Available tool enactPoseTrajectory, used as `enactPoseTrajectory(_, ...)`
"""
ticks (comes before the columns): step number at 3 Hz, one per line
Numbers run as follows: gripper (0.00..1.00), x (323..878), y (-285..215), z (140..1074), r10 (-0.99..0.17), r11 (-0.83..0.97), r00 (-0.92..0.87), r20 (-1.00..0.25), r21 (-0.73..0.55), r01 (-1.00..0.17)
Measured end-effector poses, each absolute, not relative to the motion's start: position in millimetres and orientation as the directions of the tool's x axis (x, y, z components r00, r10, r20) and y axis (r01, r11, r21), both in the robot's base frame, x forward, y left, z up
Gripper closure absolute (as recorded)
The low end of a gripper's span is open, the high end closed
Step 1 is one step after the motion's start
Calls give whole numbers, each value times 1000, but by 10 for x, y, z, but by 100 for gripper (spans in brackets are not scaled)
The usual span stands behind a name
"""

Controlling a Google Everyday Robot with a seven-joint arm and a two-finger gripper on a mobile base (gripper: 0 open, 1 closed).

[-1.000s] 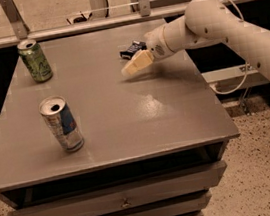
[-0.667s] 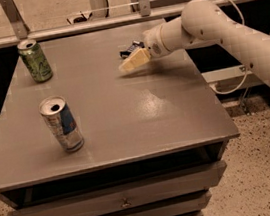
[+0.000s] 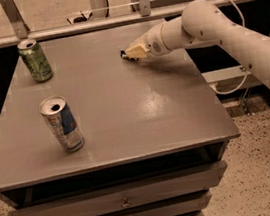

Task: Move rxbar blueberry near redbull can

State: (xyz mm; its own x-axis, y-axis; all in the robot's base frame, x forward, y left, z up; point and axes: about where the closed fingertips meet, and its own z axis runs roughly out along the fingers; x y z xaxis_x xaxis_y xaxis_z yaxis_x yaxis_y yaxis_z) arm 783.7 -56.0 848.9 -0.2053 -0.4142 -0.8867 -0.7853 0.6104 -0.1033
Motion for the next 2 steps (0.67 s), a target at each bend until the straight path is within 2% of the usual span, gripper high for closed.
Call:
enactPoseTrajectory(1,96,7743,-640,8434,-420,617,-217,-881,-101,-781)
enactPoseTrajectory(2,100,7592,-640,8634,-423,594,-182,-888,-120,-796)
